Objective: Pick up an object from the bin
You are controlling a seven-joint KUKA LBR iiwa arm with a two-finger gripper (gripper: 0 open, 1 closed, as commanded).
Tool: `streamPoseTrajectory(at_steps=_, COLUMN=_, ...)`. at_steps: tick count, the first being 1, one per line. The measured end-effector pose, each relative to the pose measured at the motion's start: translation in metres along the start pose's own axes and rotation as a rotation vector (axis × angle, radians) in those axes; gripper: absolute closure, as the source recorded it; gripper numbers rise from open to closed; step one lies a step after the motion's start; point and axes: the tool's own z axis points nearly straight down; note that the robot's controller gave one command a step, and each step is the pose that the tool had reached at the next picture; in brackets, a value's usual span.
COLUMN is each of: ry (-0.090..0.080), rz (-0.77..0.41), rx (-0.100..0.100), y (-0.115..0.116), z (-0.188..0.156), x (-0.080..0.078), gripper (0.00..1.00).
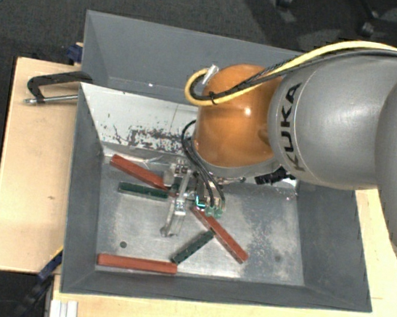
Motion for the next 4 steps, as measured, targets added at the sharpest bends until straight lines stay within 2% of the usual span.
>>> streamPoseTrajectory(at_steps=1, ry=-0.003, rz=0.137, rx=0.003, y=-0.099, z=0.075, x=-0.022, gripper=0.0)
streamPoseTrajectory(at_steps=2, ry=-0.008, rz=0.13, rx=-0.002, y=-0.093, z=0.071, x=-0.023, gripper=1.0)
streamPoseTrajectory(at_steps=3, ry=-0.026, rz=0.138, rx=-0.005, y=-0.087, z=-0.12, x=-0.066, gripper=1.0)
streamPoseTrajectory(at_steps=4, ry=-0.015, rz=0.139, rx=-0.003, y=-0.087, z=-0.115, x=-0.064, gripper=0.0)
